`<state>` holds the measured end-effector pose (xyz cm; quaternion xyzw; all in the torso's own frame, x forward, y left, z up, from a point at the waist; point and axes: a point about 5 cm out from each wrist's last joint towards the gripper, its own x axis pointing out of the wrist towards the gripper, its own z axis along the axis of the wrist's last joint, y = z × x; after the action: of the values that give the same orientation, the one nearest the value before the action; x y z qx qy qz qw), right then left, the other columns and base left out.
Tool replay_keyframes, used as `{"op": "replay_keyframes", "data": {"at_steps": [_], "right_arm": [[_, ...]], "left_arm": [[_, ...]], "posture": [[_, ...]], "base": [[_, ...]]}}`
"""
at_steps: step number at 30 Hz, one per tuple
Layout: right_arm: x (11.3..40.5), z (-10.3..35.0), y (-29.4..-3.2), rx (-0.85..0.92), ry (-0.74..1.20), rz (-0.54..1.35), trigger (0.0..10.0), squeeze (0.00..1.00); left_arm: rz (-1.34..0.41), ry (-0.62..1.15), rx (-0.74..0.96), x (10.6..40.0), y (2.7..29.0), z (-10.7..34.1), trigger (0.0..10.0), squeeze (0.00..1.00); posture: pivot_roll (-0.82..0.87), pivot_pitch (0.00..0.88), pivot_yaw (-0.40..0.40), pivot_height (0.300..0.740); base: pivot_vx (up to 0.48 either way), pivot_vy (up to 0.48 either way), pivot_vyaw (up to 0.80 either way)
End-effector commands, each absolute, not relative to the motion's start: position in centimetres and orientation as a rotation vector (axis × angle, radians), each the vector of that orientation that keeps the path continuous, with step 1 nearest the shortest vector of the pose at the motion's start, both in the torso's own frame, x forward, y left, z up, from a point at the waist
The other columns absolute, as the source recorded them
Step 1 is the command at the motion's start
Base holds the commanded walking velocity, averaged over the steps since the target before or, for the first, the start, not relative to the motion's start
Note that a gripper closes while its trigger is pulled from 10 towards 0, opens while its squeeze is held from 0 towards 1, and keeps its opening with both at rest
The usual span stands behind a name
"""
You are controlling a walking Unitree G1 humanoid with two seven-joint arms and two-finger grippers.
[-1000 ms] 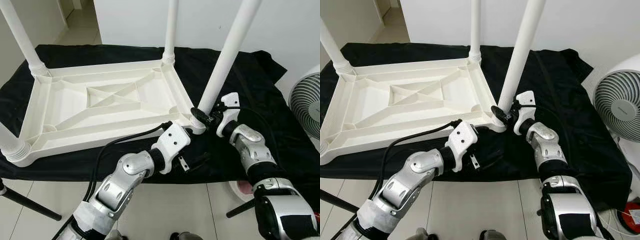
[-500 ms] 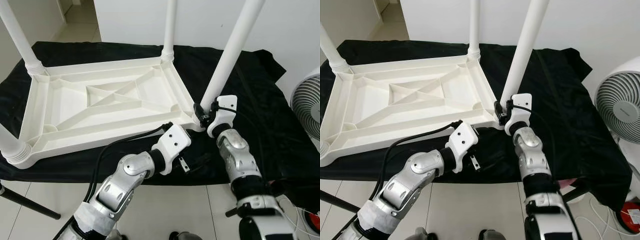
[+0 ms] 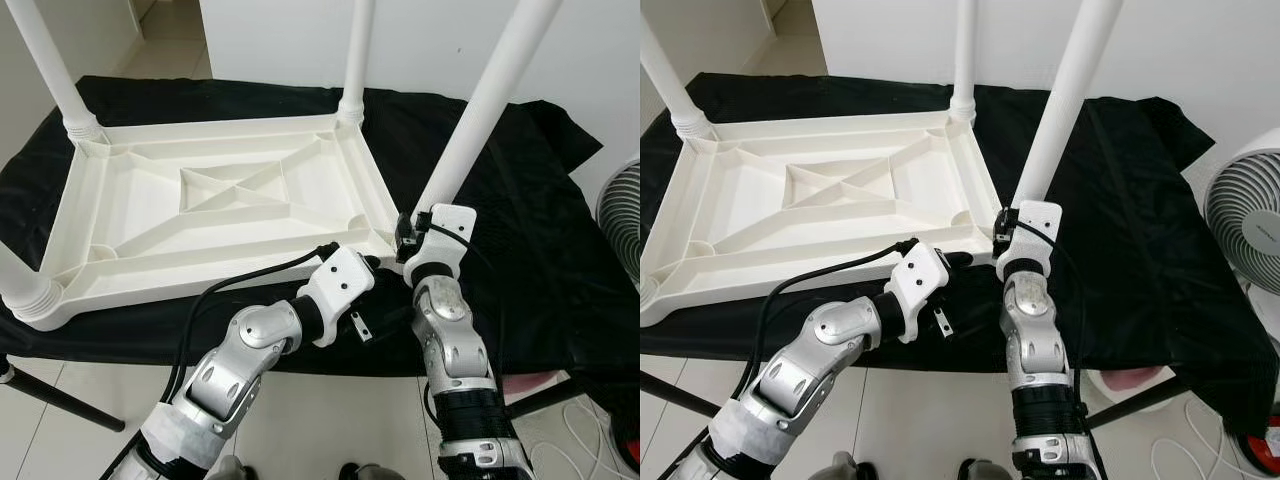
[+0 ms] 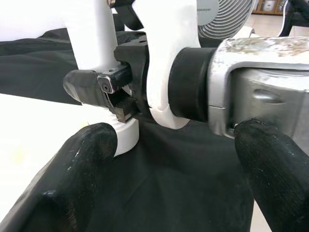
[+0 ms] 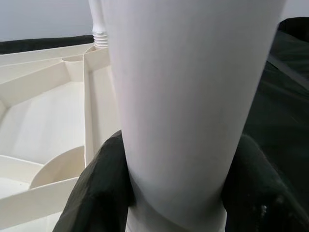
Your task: Building children table
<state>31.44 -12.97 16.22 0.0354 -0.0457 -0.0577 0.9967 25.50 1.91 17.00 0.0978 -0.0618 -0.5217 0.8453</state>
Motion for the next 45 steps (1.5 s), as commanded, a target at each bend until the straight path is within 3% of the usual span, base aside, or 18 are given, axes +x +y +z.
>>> {"op": "replay_keyframes", "data": {"at_steps": [1, 11, 12, 20, 21, 35, 38, 45], "right_arm": [[30.9, 15.1, -12.0, 0.077, -0.025, -0.092, 10.0, 0.0], [29.3, 15.5, -12.5, 0.028, -0.05, -0.06, 10.0, 0.0], [29.4, 15.6, -12.4, 0.032, -0.06, -0.05, 10.0, 1.0], [30.5, 16.8, -12.5, 0.069, -0.12, 0.09, 10.0, 1.0], [30.8, 17.1, -12.7, 0.066, -0.124, 0.144, 10.0, 0.0], [32.6, 17.5, -16.0, -0.084, -0.092, 0.426, 10.0, 0.0], [33.1, 16.8, -17.2, -0.185, -0.057, 0.597, 10.0, 0.0], [34.1, 16.2, -17.6, -0.204, -0.019, 0.7, 10.0, 0.0]], "left_arm": [[-1.119, -0.105, 0.207, 25.3, 1.3, 16.3, 10.0, 0.0], [-1.088, -0.096, 0.233, 26.1, 2.0, 16.0, 10.0, 0.0], [-1.085, -0.097, 0.236, 26.2, 2.0, 16.1, 10.0, 0.0], [-1.079, -0.103, 0.247, 26.6, 2.2, 16.2, 10.0, 0.0], [-1.078, -0.105, 0.249, 26.6, 2.2, 16.3, 10.0, 0.0], [-1.074, -0.122, 0.26, 27.0, 2.3, 16.8, 10.0, 0.0], [-1.075, -0.109, 0.255, 27.0, 2.2, 16.7, 10.0, 0.0], [-1.075, -0.059, 0.231, 27.1, 2.2, 16.4, 10.0, 0.0]], "posture": [[-0.11, 0.07, -0.021, 0.74], [-0.12, 0.087, -0.018, 0.74], [-0.12, 0.087, -0.018, 0.74], [-0.12, 0.087, -0.011, 0.74], [-0.12, 0.085, -0.006, 0.74], [-0.13, 0.069, 0.001, 0.74], [-0.14, 0.065, 0.007, 0.74], [-0.14, 0.061, 0.014, 0.74]], "base": [[0.0, 0.0, 0.0], [0.0, 0.0, 0.0], [0.0, 0.0, 0.0], [0.0, 0.0, 0.0], [0.0, 0.0, 0.0], [0.0, 0.0, 0.0], [0.0, 0.0, 0.0], [0.0, 0.0, 0.0]]}}
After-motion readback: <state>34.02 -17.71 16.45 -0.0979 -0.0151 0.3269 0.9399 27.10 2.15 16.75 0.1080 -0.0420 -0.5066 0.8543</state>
